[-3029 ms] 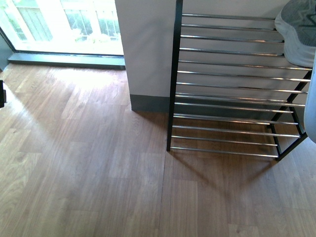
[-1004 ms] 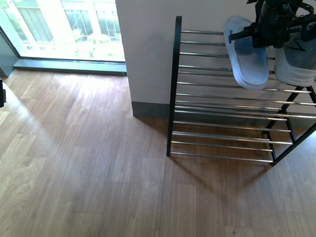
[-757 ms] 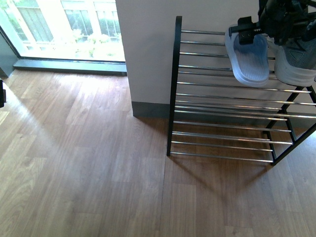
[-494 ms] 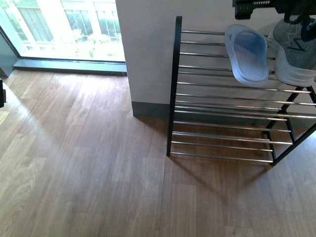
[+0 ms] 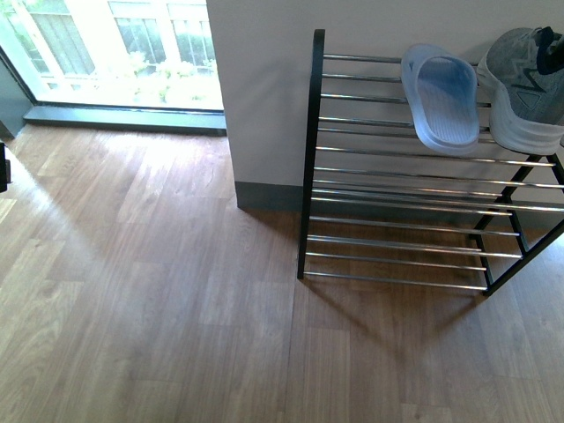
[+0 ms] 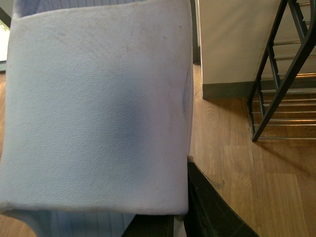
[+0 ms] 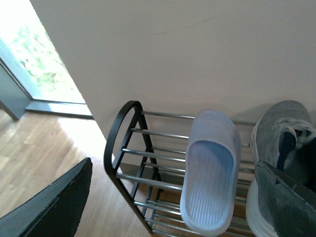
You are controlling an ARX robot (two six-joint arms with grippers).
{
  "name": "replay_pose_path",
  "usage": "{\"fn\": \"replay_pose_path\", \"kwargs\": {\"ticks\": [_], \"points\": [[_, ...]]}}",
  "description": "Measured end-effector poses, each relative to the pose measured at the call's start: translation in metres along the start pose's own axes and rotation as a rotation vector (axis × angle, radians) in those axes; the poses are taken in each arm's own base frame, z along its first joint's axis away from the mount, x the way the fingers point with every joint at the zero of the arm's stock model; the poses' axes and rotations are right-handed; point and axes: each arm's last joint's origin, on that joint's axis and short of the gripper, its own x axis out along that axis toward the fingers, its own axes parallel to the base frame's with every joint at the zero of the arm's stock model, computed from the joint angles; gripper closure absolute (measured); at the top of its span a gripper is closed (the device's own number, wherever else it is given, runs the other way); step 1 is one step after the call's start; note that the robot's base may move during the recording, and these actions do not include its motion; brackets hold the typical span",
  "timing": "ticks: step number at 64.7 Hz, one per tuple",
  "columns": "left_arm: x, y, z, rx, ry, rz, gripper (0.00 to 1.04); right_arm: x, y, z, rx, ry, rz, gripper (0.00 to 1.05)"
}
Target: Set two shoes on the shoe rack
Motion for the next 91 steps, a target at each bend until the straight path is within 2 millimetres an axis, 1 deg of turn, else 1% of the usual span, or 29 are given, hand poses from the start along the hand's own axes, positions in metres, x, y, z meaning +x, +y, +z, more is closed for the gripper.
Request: {"fn": "replay_pose_path", "kwargs": {"ticks": [6, 16, 21, 29, 37, 42, 47, 57, 64, 78, 91], "points": [[0.0, 0.0, 0.0, 0.0, 0.0, 0.0, 1.03, -0.029, -0.011, -0.008, 0.022, -0.04, -0.021, 0.09], [0.0, 0.0, 0.0, 0.0, 0.0, 0.0, 1.03, -0.065, -0.031, -0.014, 0.05, -0.137, -0.091, 0.09], [0.0, 0.0, 0.0, 0.0, 0.0, 0.0, 1.03, -0.073, -0.037, -0.018, 0.074, -0.166, -0.109, 0.09], [0.0, 0.0, 0.0, 0.0, 0.0, 0.0, 1.03, -0.075, -0.038, -0.018, 0.082, -0.17, -0.11, 0.09], [0.0, 0.0, 0.0, 0.0, 0.0, 0.0, 1.03, -0.085, -0.04, -0.025, -0.025, -0.21, -0.162, 0.27], [0.0, 0.0, 0.0, 0.0, 0.0, 0.0, 1.03, -0.098, -0.04, -0.036, -0.067, -0.204, -0.175, 0.43], [0.0, 0.0, 0.0, 0.0, 0.0, 0.0, 1.03, -0.111, -0.039, -0.046, -0.082, -0.199, -0.179, 0.61], [0.0, 0.0, 0.0, 0.0, 0.0, 0.0, 1.03, -0.127, -0.036, -0.056, -0.097, -0.199, -0.18, 0.87], [0.0, 0.0, 0.0, 0.0, 0.0, 0.0, 1.03, -0.135, -0.035, -0.062, -0.099, -0.199, -0.181, 1.03], [0.0, 0.0, 0.0, 0.0, 0.0, 0.0, 1.03, -0.151, -0.033, -0.072, -0.102, -0.195, -0.182, 1.03], [0.0, 0.0, 0.0, 0.0, 0.0, 0.0, 1.03, -0.161, -0.032, -0.08, -0.103, -0.209, -0.181, 1.03]]}}
